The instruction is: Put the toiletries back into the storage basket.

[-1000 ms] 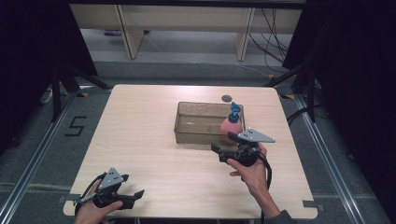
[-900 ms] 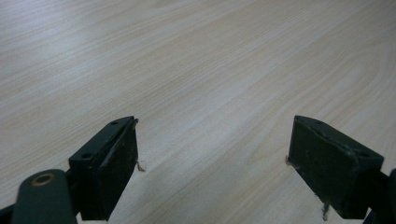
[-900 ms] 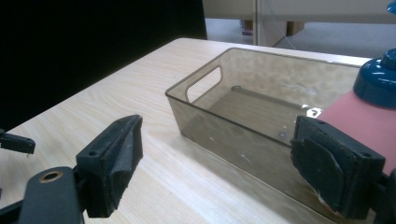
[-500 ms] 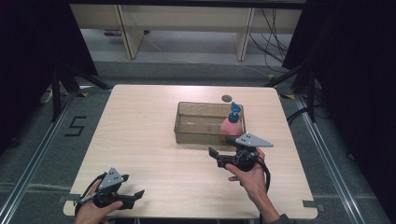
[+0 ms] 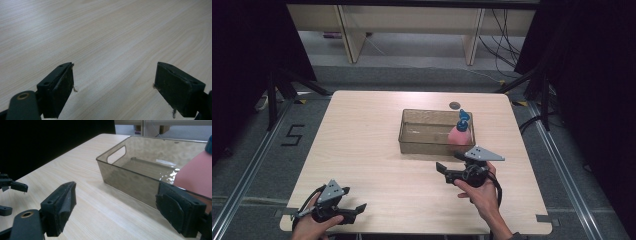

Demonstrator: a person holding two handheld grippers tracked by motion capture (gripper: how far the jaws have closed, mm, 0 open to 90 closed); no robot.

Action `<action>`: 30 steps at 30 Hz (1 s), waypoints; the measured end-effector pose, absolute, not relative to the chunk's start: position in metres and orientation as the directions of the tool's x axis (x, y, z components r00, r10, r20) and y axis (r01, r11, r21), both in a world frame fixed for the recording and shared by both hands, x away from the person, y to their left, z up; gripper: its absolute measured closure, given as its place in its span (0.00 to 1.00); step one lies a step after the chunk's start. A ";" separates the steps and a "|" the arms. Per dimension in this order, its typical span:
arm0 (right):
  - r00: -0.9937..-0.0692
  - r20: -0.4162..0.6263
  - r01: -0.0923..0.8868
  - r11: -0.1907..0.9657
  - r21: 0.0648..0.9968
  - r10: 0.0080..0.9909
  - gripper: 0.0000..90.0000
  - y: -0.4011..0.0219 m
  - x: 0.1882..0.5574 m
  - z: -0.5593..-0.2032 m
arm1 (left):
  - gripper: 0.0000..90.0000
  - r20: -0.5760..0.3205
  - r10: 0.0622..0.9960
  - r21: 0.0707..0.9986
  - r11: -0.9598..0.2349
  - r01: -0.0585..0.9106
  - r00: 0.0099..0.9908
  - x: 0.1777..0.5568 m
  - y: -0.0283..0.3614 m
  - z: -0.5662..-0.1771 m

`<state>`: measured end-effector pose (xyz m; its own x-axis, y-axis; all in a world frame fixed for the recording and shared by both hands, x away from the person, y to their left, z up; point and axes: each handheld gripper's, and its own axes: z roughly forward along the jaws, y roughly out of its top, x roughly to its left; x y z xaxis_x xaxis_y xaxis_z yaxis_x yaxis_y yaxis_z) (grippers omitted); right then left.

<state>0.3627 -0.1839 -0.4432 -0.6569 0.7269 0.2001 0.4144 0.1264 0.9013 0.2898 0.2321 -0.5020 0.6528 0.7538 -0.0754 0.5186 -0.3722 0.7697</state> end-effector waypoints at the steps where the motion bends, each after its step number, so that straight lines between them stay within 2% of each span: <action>1: -0.664 0.213 0.420 0.122 0.899 0.717 0.19 -0.183 0.363 -0.444 | 0.17 -0.076 0.753 0.769 -0.373 0.519 0.653 0.290 0.232 -0.502; 3: -0.659 0.219 0.434 0.127 0.892 0.720 0.19 -0.183 0.361 -0.444 | 0.17 -0.076 0.753 0.769 -0.373 0.519 0.653 0.290 0.232 -0.502; 5: -0.664 0.184 0.396 0.133 0.908 0.725 0.19 -0.184 0.361 -0.445 | 0.17 -0.075 0.753 0.769 -0.373 0.519 0.653 0.290 0.232 -0.502; 6: -0.656 0.220 0.422 0.108 0.900 0.722 0.19 -0.182 0.359 -0.446 | 0.17 -0.076 0.754 0.769 -0.372 0.519 0.653 0.290 0.232 -0.502; 8: -0.667 0.187 0.399 0.134 0.907 0.721 0.19 -0.183 0.359 -0.447 | 0.17 -0.068 0.756 0.774 -0.371 0.513 0.651 0.290 0.232 -0.502; 9: -0.660 0.219 0.423 0.114 0.899 0.719 0.19 -0.181 0.357 -0.447 | 0.17 -0.069 0.757 0.773 -0.371 0.514 0.650 0.290 0.232 -0.502; 12: -0.669 0.197 0.414 0.139 0.899 0.716 0.19 -0.183 0.356 -0.448 | 0.17 -0.072 0.757 0.771 -0.371 0.517 0.650 0.289 0.232 -0.502; 13: -0.659 0.237 0.447 0.118 0.887 0.714 0.19 -0.181 0.353 -0.448 | 0.17 -0.074 0.756 0.772 -0.370 0.518 0.650 0.290 0.232 -0.502; 17: -0.673 0.205 0.427 0.147 0.892 0.710 0.19 -0.182 0.352 -0.452 | 0.17 -0.082 0.757 0.774 -0.361 0.520 0.648 0.289 0.232 -0.502; 21: -0.670 0.225 0.446 0.141 0.884 0.707 0.19 -0.180 0.349 -0.454 | 0.17 -0.074 0.754 0.769 -0.374 0.519 0.652 0.289 0.232 -0.501; 22: -0.680 0.197 0.422 0.157 0.893 0.706 0.19 -0.181 0.349 -0.454 | 0.17 -0.082 0.757 0.773 -0.362 0.521 0.648 0.289 0.231 -0.502; 28: -0.674 0.245 0.462 0.139 0.876 0.697 0.19 -0.177 0.342 -0.456 | 0.17 -0.083 0.757 0.776 -0.359 0.518 0.648 0.289 0.231 -0.502; 29: -0.689 0.207 0.429 0.161 0.889 0.694 0.19 -0.178 0.345 -0.458 | 0.17 -0.083 0.758 0.775 -0.358 0.520 0.647 0.289 0.231 -0.502; 30: -0.682 0.226 0.448 0.153 0.881 0.695 0.19 -0.177 0.342 -0.457 | 0.17 -0.083 0.758 0.774 -0.360 0.521 0.647 0.289 0.231 -0.502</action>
<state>0.3423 -0.1774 -0.4574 -0.6821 0.6955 0.2259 0.4480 0.1534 0.8808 0.2891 0.2312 -0.5018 0.6470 0.7579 -0.0833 0.5208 -0.3596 0.7742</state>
